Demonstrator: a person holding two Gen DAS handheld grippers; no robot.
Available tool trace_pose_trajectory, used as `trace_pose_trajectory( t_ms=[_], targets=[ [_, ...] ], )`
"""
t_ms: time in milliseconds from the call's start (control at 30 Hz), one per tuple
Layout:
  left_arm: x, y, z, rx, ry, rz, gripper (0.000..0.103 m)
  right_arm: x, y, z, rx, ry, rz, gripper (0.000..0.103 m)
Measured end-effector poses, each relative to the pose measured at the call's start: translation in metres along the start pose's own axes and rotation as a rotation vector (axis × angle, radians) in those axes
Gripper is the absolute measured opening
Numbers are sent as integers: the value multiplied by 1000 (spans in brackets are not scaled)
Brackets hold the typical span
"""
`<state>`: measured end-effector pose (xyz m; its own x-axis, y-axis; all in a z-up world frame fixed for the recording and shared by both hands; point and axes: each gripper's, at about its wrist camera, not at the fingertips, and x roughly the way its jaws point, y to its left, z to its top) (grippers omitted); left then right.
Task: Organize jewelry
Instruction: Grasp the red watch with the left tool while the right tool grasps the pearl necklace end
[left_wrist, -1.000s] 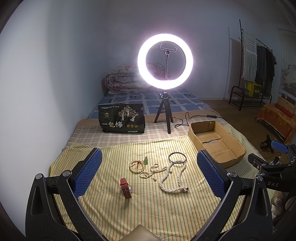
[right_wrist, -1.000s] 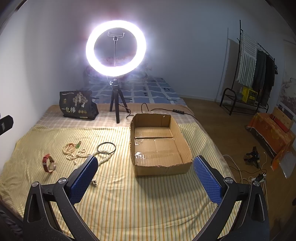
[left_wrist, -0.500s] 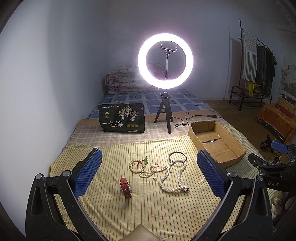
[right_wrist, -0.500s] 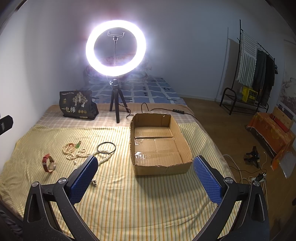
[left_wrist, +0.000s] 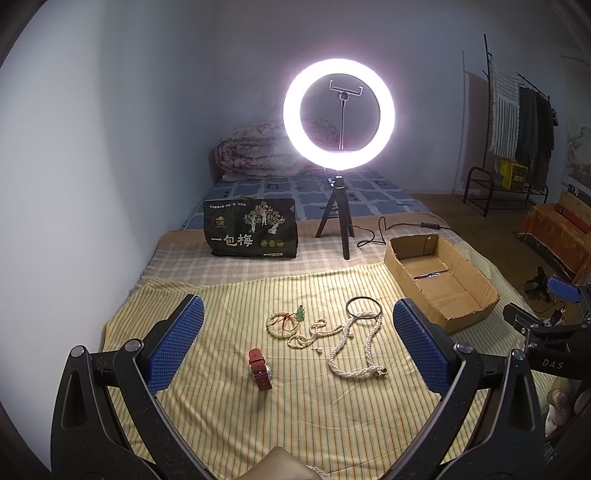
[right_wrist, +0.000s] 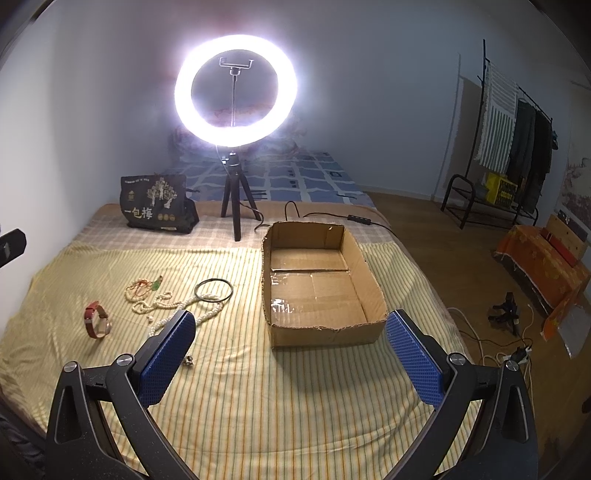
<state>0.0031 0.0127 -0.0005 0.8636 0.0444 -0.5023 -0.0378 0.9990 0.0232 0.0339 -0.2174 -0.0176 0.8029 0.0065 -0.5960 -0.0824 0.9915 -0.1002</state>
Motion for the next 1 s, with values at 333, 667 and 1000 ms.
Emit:
trace_pose_trajectory(
  t_ms=[333, 667, 1000],
  targets=[
    [16, 27, -8, -27, 57, 32, 103, 20, 21, -7, -123, 48, 131, 102],
    [49, 68, -29, -132, 219, -14, 103, 44, 43, -14, -265, 110, 257, 102],
    [91, 71, -72, -144, 423, -65, 84, 89, 64, -35, -344, 286, 393, 99]
  ],
)
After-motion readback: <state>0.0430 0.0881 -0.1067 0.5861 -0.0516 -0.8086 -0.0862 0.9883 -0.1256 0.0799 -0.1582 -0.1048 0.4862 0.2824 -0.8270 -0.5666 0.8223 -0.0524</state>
